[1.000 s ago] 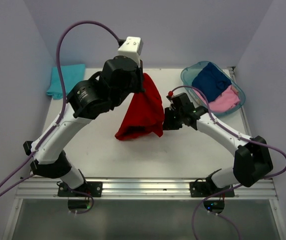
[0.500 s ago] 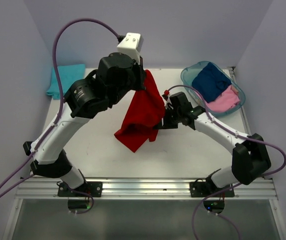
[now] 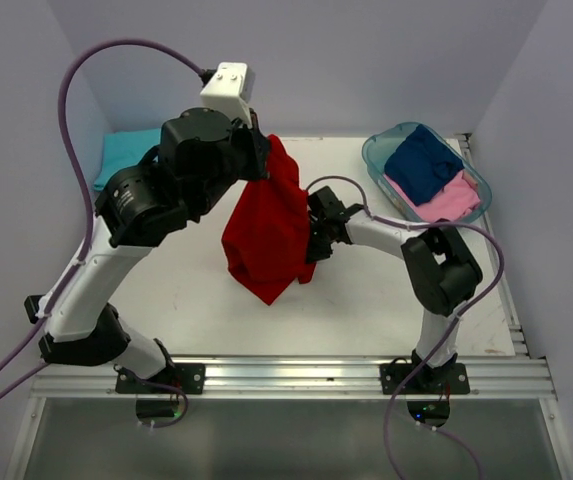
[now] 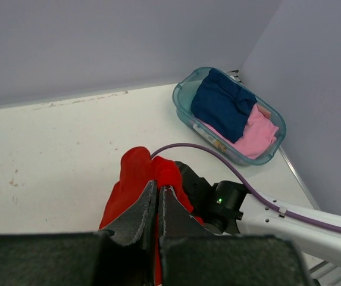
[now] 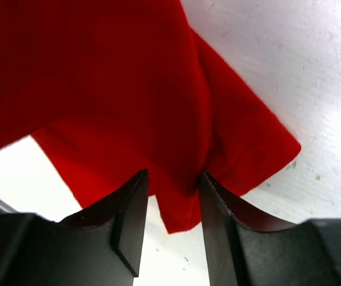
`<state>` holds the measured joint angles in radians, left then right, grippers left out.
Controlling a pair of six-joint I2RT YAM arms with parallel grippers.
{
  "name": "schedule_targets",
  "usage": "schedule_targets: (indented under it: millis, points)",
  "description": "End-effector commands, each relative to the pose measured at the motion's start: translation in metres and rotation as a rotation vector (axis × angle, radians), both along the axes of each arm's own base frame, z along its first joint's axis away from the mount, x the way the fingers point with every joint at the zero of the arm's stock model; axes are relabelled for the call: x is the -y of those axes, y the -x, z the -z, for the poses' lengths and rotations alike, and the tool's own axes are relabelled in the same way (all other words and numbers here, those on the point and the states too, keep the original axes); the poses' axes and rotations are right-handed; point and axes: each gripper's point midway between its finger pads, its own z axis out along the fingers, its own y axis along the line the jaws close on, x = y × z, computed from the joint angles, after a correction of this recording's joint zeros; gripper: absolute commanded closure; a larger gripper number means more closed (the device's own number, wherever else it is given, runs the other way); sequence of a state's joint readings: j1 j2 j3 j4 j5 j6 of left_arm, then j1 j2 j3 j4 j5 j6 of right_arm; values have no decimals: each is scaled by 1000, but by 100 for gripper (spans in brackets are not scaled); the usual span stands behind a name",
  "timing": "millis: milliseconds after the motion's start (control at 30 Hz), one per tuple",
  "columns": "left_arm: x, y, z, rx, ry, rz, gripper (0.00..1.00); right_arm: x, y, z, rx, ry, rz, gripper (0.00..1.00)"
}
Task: Fold and stack the t-shirts
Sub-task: Flatten out the tshirt
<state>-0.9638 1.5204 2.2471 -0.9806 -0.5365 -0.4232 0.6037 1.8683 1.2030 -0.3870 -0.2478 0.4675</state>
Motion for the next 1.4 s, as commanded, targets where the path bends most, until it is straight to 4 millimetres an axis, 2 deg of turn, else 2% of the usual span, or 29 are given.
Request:
schedule_targets:
  millis: [0,100,133,200,233,300,333,367,400,433,467,500,533,600,633,700,733,767,933,967,1067,1100,1133,1200,1233,1267,1300,1333,1367]
  points:
    - [-24,3,-32,80,76,-59,100,-12,-13,-8,52,-16,-3,60]
    - [-32,2,-30,81,72,-80,100,-10,-3,1,35,16,-1,70]
    - [-32,1,-26,75,63,-83,100,-8,-1,4,30,24,5,79]
    - [-38,0,-26,80,66,-101,100,-2,9,10,14,49,3,90]
    - [-39,-2,-17,68,47,-110,100,2,9,10,21,67,13,100]
    - [-50,-3,-13,65,51,-139,100,10,12,0,42,84,25,100]
    - [-50,-6,7,34,13,-149,100,16,9,-6,68,104,43,100]
    - [-55,-9,15,18,21,-173,100,21,8,-12,89,121,50,100]
    - [-67,-4,17,20,35,-189,100,27,11,-21,94,138,57,100]
    - [-70,-7,45,-19,-12,-205,100,35,5,-40,153,150,80,100]
    - [-79,-8,54,-30,-8,-236,100,40,3,-53,187,160,94,100]
    - [-94,-2,53,-18,14,-268,100,47,3,-66,207,181,99,100]
    - [-100,-3,74,-46,-20,-295,100,52,1,-88,257,176,115,100]
    - [-128,4,78,-34,0,-386,100,68,-5,-116,325,222,157,100]
    - [-133,5,95,-51,-31,-409,100,74,-5,-137,373,216,172,100]
    - [-152,12,101,-44,-27,-471,100,89,-9,-167,437,249,211,100]
    - [-156,13,117,-63,-53,-493,100,93,-9,-179,458,252,220,100]
    - [-164,15,123,-66,-70,-527,100,102,-9,-200,498,258,247,100]
    - [-175,17,172,-134,-106,-609,99,127,-2,-254,600,275,306,100]
    - [-179,18,176,-137,-96,-627,94,133,3,-269,629,264,322,100]
    - [-184,20,199,-159,-70,-658,81,146,9,-291,678,260,351,100]
    - [-186,22,213,-176,-86,-666,54,150,14,-297,690,256,351,100]
    - [-187,22,218,-186,-71,-675,39,152,15,-299,693,257,353,100]
    - [-182,23,233,-216,-75,-649,16,155,19,-300,691,263,353,100]
    - [-177,22,238,-224,-85,-620,12,154,19,-297,685,265,348,100]
    - [-163,14,234,-200,-44,-565,7,154,19,-291,674,273,343,100]
    - [-136,15,252,-245,-44,-418,2,153,19,-287,664,276,337,100]
    - [-115,7,246,-202,-34,-315,2,150,18,-279,647,279,327,100]
    - [-99,6,251,-207,-23,-237,2,148,17,-275,639,280,325,100]
